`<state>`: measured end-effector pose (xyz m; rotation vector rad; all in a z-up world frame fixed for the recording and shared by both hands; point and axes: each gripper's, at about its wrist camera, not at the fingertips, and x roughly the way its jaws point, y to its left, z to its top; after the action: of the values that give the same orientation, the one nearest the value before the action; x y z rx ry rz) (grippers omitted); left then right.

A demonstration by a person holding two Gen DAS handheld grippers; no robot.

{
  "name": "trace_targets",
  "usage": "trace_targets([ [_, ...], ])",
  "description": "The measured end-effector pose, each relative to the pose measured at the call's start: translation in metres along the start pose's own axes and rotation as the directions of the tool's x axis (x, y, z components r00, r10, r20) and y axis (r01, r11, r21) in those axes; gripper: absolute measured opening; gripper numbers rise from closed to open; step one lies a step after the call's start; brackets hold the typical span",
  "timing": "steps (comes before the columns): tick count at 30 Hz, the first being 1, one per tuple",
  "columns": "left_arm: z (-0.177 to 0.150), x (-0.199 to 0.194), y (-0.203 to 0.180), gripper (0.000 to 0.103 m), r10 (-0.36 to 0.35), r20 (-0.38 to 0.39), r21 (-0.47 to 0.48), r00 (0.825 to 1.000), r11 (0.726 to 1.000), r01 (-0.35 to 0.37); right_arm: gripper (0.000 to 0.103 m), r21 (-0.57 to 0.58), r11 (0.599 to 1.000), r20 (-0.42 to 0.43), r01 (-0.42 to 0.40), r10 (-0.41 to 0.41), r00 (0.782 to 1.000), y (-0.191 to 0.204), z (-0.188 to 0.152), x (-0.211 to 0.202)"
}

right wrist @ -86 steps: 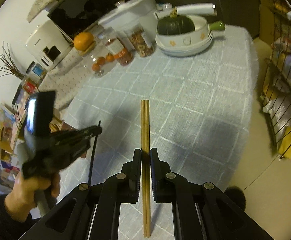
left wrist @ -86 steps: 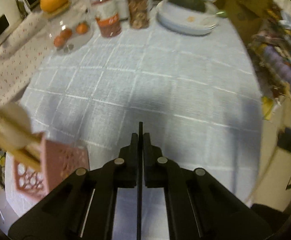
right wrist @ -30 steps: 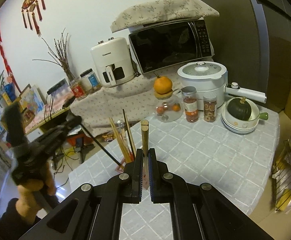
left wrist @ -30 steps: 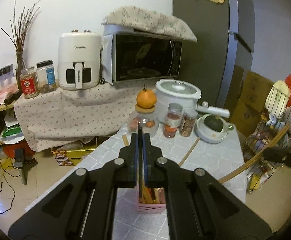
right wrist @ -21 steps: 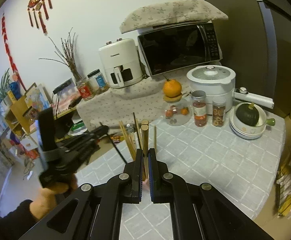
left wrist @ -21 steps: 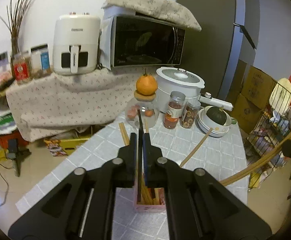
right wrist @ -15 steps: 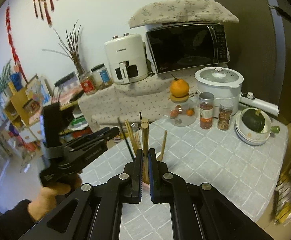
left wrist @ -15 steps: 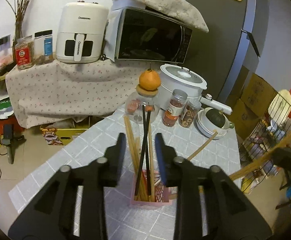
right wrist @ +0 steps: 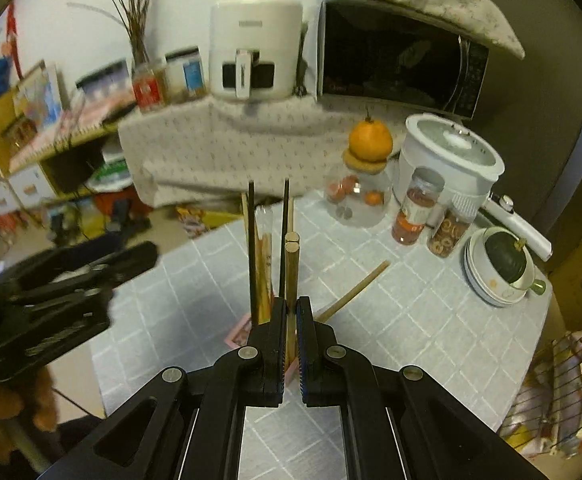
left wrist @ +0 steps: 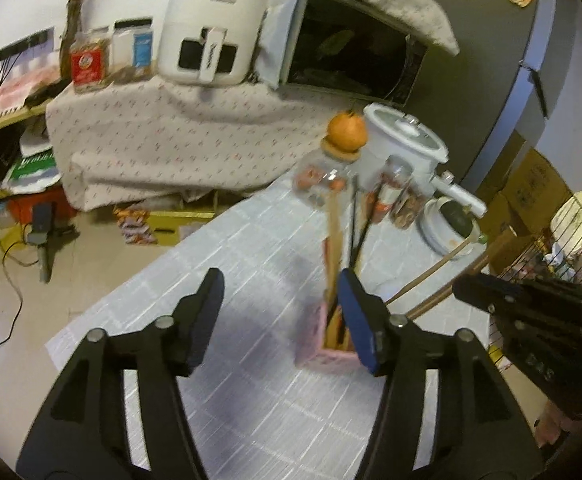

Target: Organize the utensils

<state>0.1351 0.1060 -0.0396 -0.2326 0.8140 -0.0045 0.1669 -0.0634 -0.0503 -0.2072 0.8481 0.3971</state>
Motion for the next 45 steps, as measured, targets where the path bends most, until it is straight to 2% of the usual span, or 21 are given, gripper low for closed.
trace_targets([
  [3,-0.004,0.009,0.007,0.063,0.042,-0.065,-0.007,0.997,0.999,-0.043,0.005,0.03,0.999,-0.017,-0.009,0.01,1.0,-0.002,0.001,0.013],
  [5,-0.007,0.015,0.011,0.064,0.054,-0.105,-0.021,0.993,0.998,-0.056,0.007,0.073,0.996,-0.001,-0.051,0.052,0.999,-0.007,0.003,0.014],
  [7,-0.01,0.015,0.013,0.07,0.055,-0.128,-0.037,0.99,0.997,-0.06,0.017,0.133,0.986,0.016,-0.103,0.102,0.995,-0.016,0.002,0.009],
  [9,-0.012,0.011,0.012,0.077,0.055,-0.134,-0.042,0.989,0.997,-0.062,0.029,0.161,0.979,0.051,-0.123,0.116,0.992,-0.022,0.001,-0.005],
  [10,-0.013,0.009,0.01,0.078,0.057,-0.132,-0.039,0.99,0.997,-0.062,0.033,0.168,0.978,0.072,-0.124,0.113,0.991,-0.024,0.0,-0.013],
  [12,-0.016,0.003,0.004,0.081,0.059,-0.134,-0.024,0.989,0.998,-0.063,0.05,0.183,0.975,0.108,-0.123,0.105,0.989,-0.031,-0.003,-0.029],
  [14,-0.02,-0.005,-0.005,0.083,0.064,-0.146,-0.009,0.987,0.998,-0.066,0.057,0.203,0.971,0.131,-0.127,0.101,0.986,-0.038,-0.01,-0.045],
  [16,-0.024,-0.011,-0.013,0.094,0.068,-0.152,-0.003,0.986,0.998,-0.069,0.065,0.215,0.97,0.141,-0.116,0.087,0.986,-0.044,-0.017,-0.059],
  [18,-0.029,-0.021,-0.024,0.1,0.059,-0.141,0.006,0.988,0.998,-0.058,0.073,0.223,0.969,0.152,-0.103,0.069,0.986,-0.048,-0.026,-0.07],
  [23,-0.041,-0.043,-0.05,0.102,0.044,-0.096,0.061,0.994,0.997,-0.038,0.091,0.233,0.97,0.171,-0.062,0.022,0.985,-0.055,-0.054,-0.1],
  [27,-0.051,-0.055,-0.062,0.102,0.032,-0.094,0.084,0.995,0.996,-0.024,0.101,0.216,0.976,0.174,-0.002,-0.036,0.984,-0.054,-0.076,-0.12],
  [31,-0.059,-0.071,-0.069,0.102,0.056,-0.042,0.108,0.998,0.993,-0.052,0.101,0.214,0.975,0.209,0.059,-0.105,0.972,-0.053,-0.096,-0.142],
  [37,-0.063,-0.094,-0.08,0.102,0.099,0.058,0.13,0.993,0.986,-0.106,0.102,0.226,0.97,0.23,0.094,-0.147,0.962,-0.062,-0.105,-0.155],
  [42,-0.064,-0.104,-0.09,0.102,0.084,0.123,0.15,0.989,0.983,-0.102,0.102,0.239,0.966,0.224,0.103,-0.158,0.962,-0.07,-0.107,-0.152],
  [45,-0.064,-0.104,-0.092,0.102,0.082,0.13,0.15,0.988,0.983,-0.101,0.102,0.244,0.965,0.217,0.095,-0.15,0.965,-0.071,-0.107,-0.149],
])
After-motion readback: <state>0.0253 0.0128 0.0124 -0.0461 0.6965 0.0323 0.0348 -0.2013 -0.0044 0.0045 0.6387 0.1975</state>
